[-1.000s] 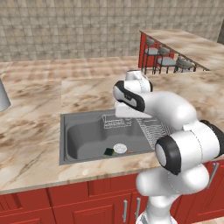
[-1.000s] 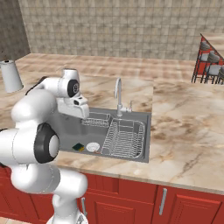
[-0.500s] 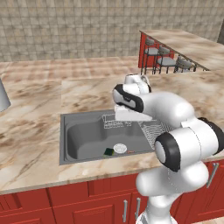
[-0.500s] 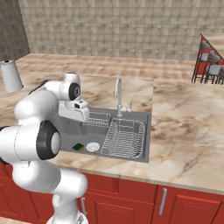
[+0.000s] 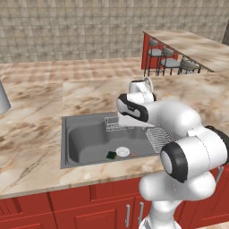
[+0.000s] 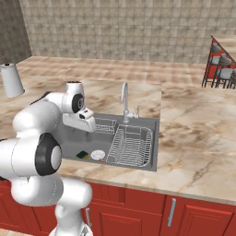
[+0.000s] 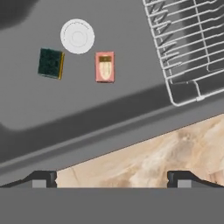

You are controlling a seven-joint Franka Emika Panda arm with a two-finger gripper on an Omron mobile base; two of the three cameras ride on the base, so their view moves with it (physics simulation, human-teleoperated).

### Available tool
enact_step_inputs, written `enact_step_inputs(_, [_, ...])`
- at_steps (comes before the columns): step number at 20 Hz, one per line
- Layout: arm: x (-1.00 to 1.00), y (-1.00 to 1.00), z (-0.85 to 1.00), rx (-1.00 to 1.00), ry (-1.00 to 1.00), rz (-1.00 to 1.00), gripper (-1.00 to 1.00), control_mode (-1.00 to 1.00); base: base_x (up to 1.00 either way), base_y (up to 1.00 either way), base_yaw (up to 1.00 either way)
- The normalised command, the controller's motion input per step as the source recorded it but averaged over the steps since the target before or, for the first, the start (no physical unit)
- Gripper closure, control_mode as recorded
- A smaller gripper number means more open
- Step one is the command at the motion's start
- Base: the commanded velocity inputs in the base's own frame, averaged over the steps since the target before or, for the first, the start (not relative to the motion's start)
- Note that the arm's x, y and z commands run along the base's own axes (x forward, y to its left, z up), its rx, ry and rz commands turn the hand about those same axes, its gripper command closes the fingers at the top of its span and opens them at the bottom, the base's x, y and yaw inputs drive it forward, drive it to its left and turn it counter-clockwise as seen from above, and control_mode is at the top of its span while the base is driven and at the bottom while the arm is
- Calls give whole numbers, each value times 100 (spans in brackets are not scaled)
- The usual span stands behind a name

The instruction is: Pick up the bar soap and sponge from the sink, and place them back in the cabinet, and close the cabinet door.

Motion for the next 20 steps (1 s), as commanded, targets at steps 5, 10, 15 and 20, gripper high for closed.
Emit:
enact_step_inputs(5, [0, -14, -14, 0, -6, 7, -100, -100, 0, 0, 0])
enact_step_inputs(10, [0, -8, -15, 0, 0, 11, -100, -100, 0, 0, 0])
enact_step_inputs(15, [0, 0, -7, 0, 0, 10, -100, -100, 0, 0, 0])
enact_step_inputs(20, [0, 0, -9, 0, 0, 9, -100, -100, 0, 0, 0])
